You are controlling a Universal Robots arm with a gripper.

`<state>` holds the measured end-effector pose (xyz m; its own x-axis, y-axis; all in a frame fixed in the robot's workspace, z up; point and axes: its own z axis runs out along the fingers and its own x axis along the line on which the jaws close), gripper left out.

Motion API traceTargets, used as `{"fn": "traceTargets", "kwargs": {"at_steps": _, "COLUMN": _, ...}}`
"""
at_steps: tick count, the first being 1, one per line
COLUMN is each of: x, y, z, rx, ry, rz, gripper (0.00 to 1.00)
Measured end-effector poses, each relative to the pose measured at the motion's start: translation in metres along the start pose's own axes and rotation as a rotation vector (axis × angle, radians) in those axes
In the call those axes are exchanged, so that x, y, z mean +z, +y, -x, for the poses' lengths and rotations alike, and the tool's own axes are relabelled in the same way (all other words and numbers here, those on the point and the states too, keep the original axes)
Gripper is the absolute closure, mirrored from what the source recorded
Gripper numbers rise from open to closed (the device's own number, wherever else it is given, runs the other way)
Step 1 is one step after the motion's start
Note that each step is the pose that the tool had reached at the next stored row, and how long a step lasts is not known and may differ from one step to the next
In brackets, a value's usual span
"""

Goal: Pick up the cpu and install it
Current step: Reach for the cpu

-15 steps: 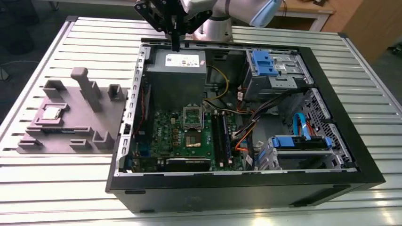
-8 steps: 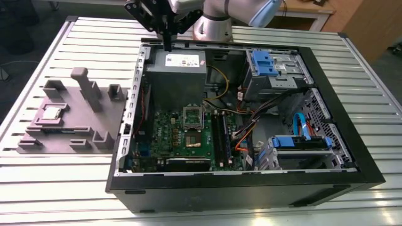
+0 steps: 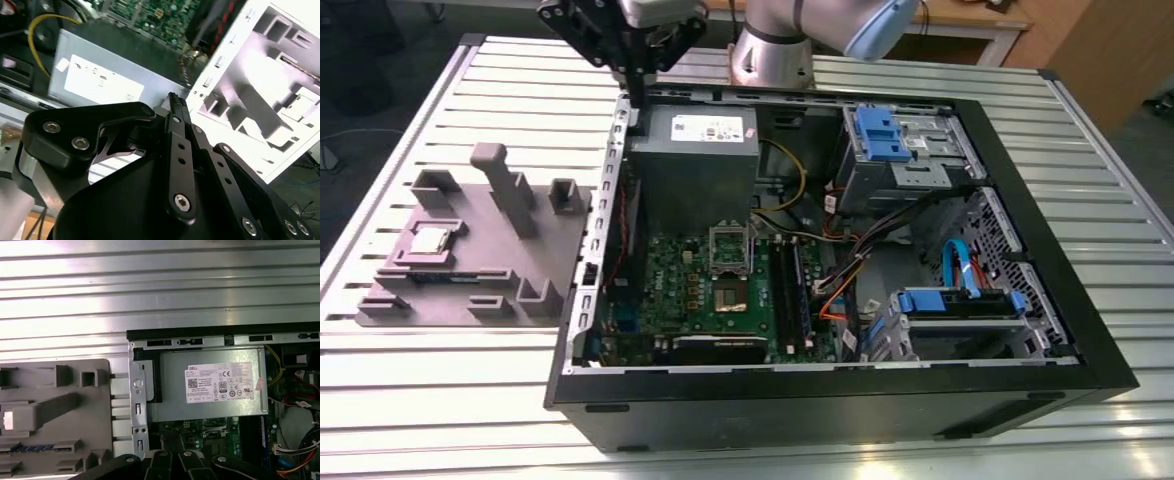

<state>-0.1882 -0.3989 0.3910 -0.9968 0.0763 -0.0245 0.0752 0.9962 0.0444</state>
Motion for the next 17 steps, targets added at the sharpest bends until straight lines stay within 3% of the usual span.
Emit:
{"fn": "traceTargets", "kwargs": {"at_steps": 5, "x": 0.0004, "y": -0.0015, "z": -0.0193, "rx": 0.0, "ry": 0.0004, "rz": -0.0001, "gripper": 0.9}}
{"fn": "traceTargets", "kwargs": {"at_steps": 12, "x": 0.0003, "y": -0.0018, "z": -0.0236, "rx": 0.0, "ry": 0.0005, "rz": -0.0001, "gripper": 0.9}}
{"fn": "traceTargets", "kwargs": {"at_steps": 17, "x": -0.0002, "y": -0.0034, "z": -0.0447, "rx": 0.0, "ry": 0.0004, "rz": -0.0001, "gripper": 0.9}}
